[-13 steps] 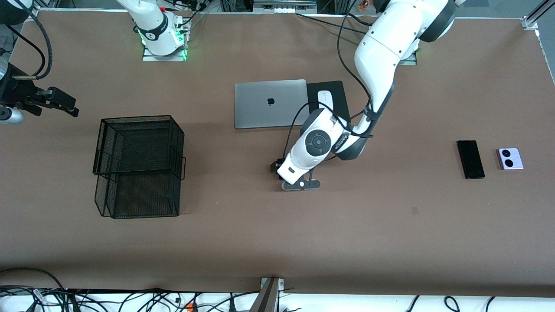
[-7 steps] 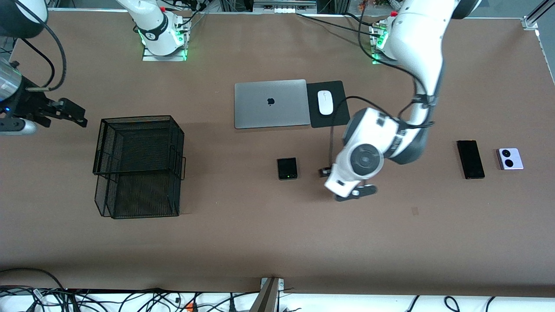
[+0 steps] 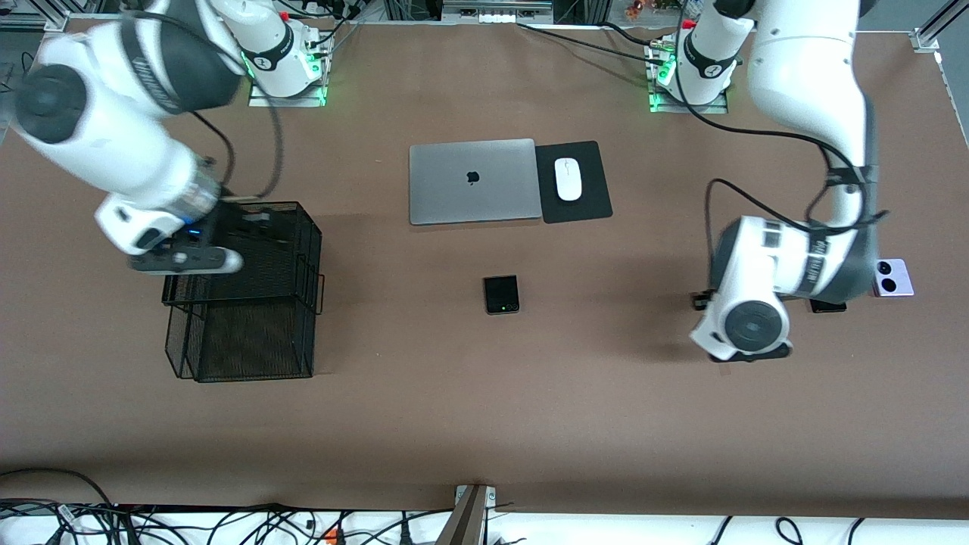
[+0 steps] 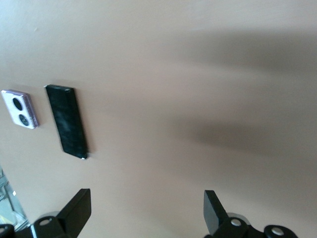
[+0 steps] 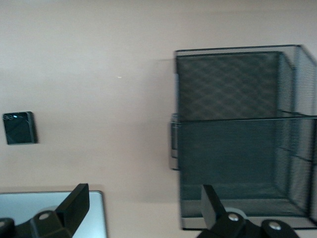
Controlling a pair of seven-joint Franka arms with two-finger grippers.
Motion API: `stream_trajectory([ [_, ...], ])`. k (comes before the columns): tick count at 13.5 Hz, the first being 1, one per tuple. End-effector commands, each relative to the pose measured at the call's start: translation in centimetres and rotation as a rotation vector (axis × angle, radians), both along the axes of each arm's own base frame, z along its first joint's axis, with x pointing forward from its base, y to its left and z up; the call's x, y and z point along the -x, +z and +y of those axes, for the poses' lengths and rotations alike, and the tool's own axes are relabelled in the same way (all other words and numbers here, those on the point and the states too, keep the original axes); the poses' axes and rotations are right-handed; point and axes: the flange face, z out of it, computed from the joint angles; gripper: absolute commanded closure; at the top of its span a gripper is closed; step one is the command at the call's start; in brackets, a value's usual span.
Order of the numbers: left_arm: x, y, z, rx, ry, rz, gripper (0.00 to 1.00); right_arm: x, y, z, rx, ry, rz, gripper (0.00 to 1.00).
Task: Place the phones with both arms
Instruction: 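Grasp the flip phone and the slab phone with the right and left grippers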
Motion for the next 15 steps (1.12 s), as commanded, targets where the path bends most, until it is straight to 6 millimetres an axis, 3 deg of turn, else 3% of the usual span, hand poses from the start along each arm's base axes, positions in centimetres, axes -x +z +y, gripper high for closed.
stream_trajectory([
  [1, 0.7, -1.0, 7.9, 0.015, 0.022, 0.065, 0.00, -0.9, -2.3, 8.6, 0.031, -0.031, -0.031, 0.00],
  [3, 0.8, -1.7, 12.0, 0.071, -0.018, 0.079, 0.00, -0.5, -5.0, 15.3, 0.073, -0.031, -0.080, 0.00],
  [5, 0.9, -2.4, 17.5, 0.128, -0.048, 0.042, 0.00, 0.5, -7.9, 21.8, 0.085, -0.015, -0.100, 0.00],
  [6, 1.1, -3.0, 20.5, 0.173, -0.092, 0.020, 0.00, 1.2, -9.4, 24.5, 0.085, -0.024, -0.107, 0.00],
  [8, 1.7, -4.0, 24.4, 0.250, -0.137, -0.030, 0.00, 2.8, -12.8, 29.7, 0.062, -0.023, -0.120, 0.00],
  [11, 3.2, -5.4, 25.6, 0.330, -0.108, -0.059, 0.00, 4.9, -18.3, 34.2, 0.026, -0.015, -0.144, 0.00],
  [15, 6.6, -6.9, 26.6, 0.329, -0.148, -0.180, 0.00, 6.6, -24.7, 36.8, 0.024, -0.001, -0.185, 0.00],
])
